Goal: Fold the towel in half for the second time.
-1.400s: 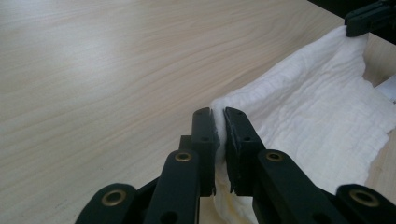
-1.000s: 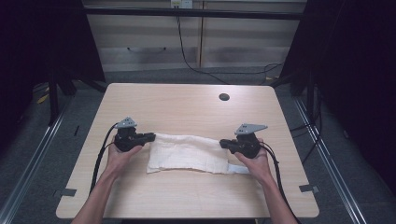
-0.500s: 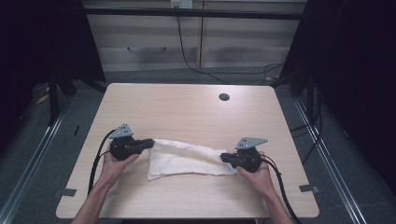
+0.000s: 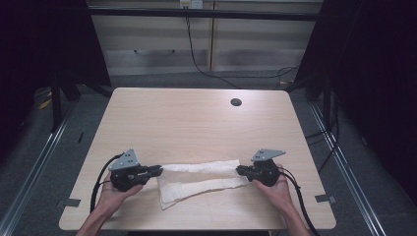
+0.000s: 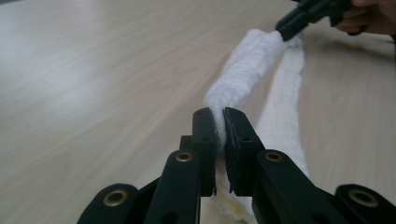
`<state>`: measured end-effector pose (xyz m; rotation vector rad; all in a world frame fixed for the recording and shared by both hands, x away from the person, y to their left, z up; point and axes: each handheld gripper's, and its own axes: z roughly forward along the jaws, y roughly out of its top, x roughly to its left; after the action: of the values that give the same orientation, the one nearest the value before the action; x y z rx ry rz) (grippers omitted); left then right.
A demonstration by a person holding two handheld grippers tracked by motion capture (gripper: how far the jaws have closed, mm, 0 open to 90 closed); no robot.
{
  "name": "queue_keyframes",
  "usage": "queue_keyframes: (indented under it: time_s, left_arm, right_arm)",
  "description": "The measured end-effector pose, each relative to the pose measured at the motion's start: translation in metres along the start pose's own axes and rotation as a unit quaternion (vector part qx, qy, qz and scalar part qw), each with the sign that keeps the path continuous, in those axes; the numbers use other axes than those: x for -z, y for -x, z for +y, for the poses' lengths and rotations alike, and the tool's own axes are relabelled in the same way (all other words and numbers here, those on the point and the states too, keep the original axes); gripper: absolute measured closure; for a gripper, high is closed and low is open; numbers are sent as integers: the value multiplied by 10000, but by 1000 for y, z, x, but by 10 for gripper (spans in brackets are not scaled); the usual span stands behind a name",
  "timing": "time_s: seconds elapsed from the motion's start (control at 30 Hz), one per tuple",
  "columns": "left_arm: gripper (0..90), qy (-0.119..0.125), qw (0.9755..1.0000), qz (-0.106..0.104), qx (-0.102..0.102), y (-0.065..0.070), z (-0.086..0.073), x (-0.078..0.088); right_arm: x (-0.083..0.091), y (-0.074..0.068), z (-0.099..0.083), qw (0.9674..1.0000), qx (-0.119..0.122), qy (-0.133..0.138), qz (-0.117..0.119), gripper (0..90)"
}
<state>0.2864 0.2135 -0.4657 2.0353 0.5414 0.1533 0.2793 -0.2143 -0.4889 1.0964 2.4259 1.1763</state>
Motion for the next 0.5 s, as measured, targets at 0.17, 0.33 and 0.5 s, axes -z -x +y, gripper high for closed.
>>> queue_keyframes:
  time_s: [0.17, 0.33, 0.5]
  left_arm:
    - [849, -115, 9992, -369, 48, 15, -5, -13]
    - [852, -432, 9980, -459, -69, 26, -12, -24]
    - [858, -646, 9958, -636, -116, 34, -21, -24]
  right_arm:
    - [1, 1, -2, 9999, -41, -7, -135, 846]
    - [11, 5, -3, 9995, -121, 124, -265, 846]
    - [23, 5, -11, 9992, -134, 75, -382, 845]
